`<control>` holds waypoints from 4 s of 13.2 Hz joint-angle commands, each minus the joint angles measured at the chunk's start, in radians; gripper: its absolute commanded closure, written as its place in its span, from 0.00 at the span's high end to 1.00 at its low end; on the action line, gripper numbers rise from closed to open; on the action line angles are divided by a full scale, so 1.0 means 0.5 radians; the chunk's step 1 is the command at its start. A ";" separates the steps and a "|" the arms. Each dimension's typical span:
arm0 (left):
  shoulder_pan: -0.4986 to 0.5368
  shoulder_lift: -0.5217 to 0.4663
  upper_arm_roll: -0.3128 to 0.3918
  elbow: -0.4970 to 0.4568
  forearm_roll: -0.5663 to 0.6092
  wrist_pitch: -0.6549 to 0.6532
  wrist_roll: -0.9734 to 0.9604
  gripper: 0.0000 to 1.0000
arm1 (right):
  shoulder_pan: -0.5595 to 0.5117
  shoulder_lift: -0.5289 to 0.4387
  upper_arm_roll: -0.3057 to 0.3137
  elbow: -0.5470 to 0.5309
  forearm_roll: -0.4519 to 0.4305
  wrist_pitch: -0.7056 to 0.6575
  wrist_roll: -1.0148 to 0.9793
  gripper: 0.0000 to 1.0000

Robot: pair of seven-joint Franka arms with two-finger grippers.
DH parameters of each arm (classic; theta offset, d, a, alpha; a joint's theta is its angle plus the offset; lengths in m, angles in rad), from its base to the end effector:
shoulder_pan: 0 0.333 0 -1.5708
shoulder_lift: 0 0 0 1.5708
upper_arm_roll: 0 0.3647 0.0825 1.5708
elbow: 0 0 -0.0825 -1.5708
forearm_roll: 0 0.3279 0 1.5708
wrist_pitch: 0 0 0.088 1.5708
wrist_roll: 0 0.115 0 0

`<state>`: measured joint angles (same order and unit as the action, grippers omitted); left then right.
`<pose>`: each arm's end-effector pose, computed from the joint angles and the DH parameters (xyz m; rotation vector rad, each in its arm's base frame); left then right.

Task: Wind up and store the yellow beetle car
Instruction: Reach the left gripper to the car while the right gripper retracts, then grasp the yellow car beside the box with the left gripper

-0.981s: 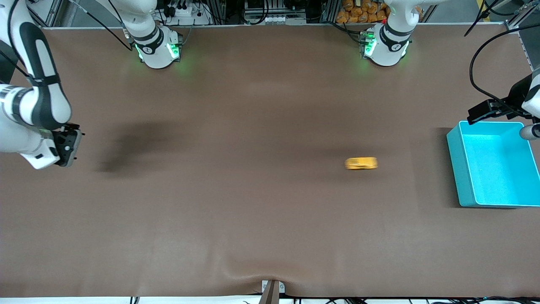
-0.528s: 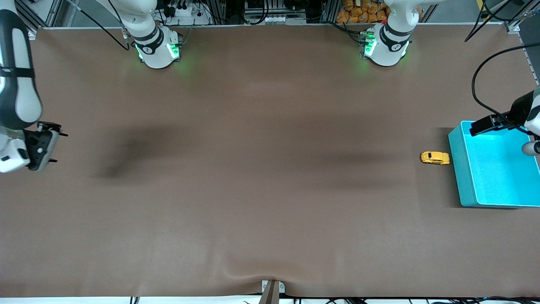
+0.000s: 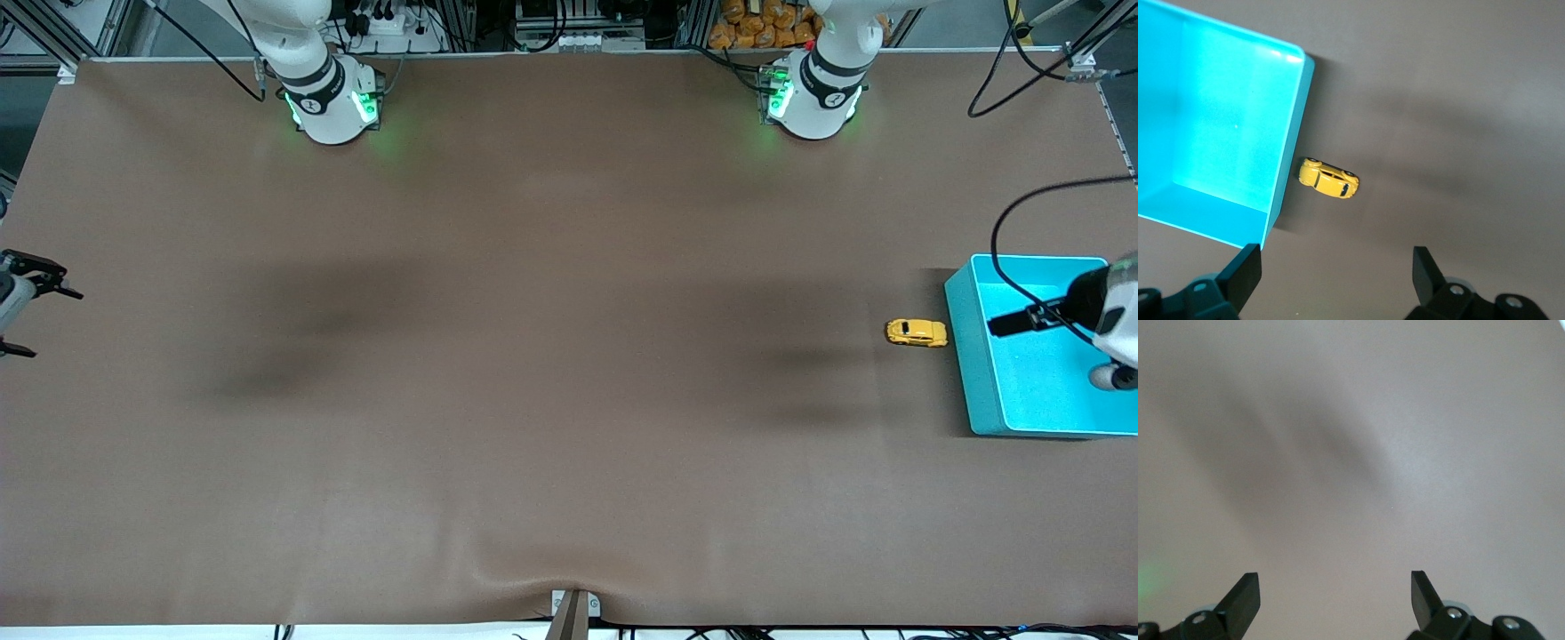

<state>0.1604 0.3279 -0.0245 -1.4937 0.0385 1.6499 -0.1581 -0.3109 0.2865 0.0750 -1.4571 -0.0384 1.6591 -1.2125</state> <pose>0.5943 0.0877 0.5220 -3.0662 -0.4450 0.2659 0.5781 -0.1501 0.5628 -2.7327 -1.4566 0.1143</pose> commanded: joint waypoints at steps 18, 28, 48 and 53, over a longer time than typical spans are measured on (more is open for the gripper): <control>-0.226 0.412 -0.012 0.024 0.184 0.112 -1.711 1.00 | 0.293 -0.260 -0.006 0.304 0.043 -0.382 2.140 1.00; -0.229 0.351 -0.015 -0.401 0.150 0.470 -1.960 1.00 | 0.355 -0.303 -0.012 0.236 0.061 -0.388 2.143 1.00; 0.274 0.074 -0.012 -1.510 0.184 1.780 -2.258 1.00 | 0.892 -0.413 -0.435 0.156 0.037 -0.394 2.235 1.00; 0.274 0.151 -0.012 -1.510 0.181 1.894 -2.261 0.82 | 0.895 -0.401 -0.445 0.172 0.034 -0.394 2.235 1.00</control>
<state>0.2864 0.3999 -0.0226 -2.2408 0.1042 2.5712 -1.2718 0.1182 0.1077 -0.1338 -1.3478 -0.0220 1.4516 -0.1087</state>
